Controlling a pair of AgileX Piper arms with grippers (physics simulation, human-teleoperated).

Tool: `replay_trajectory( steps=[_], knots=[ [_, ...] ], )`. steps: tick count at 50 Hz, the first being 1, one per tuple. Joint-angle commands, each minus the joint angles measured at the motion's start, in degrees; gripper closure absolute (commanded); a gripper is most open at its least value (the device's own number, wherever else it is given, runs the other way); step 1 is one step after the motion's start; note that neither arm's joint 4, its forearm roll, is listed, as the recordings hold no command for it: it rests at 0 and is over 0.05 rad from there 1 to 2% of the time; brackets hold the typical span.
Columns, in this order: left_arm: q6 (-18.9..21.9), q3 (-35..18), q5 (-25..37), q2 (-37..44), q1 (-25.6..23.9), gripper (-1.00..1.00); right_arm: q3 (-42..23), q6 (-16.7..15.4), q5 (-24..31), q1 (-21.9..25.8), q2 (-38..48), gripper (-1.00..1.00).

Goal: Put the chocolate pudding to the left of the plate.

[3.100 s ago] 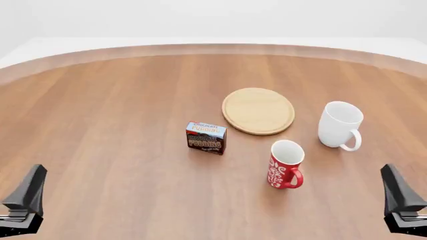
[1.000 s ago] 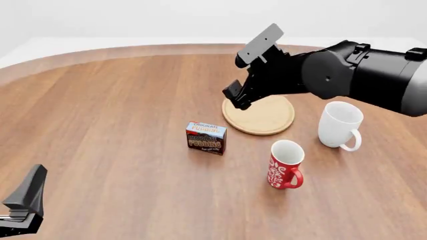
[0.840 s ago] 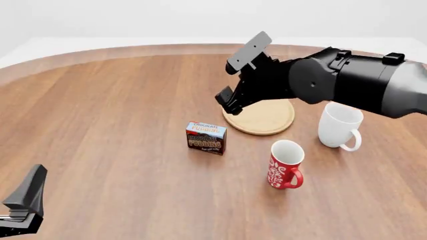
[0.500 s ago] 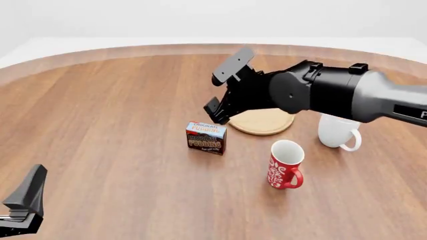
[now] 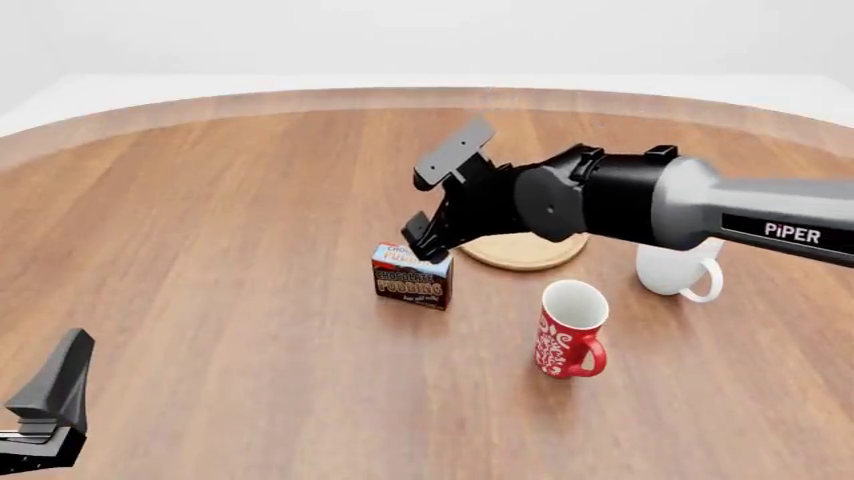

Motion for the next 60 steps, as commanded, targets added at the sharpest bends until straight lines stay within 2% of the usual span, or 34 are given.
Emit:
replay_trajectory(
  steps=[1,30,60],
  knots=[
    [0.0,0.0,0.0,0.0,0.0,-1.0,0.1,0.2,-0.8,0.0,1.7,-1.0],
    [0.0,0.0,0.0,0.0,0.0,-1.0,-3.1,0.9,-1.0,-0.4,6.7,-1.0],
    [0.0,0.0,0.0,0.0,0.0,-1.0,-3.4,1.9,-2.3,1.0,9.4,-1.0]
  ],
)
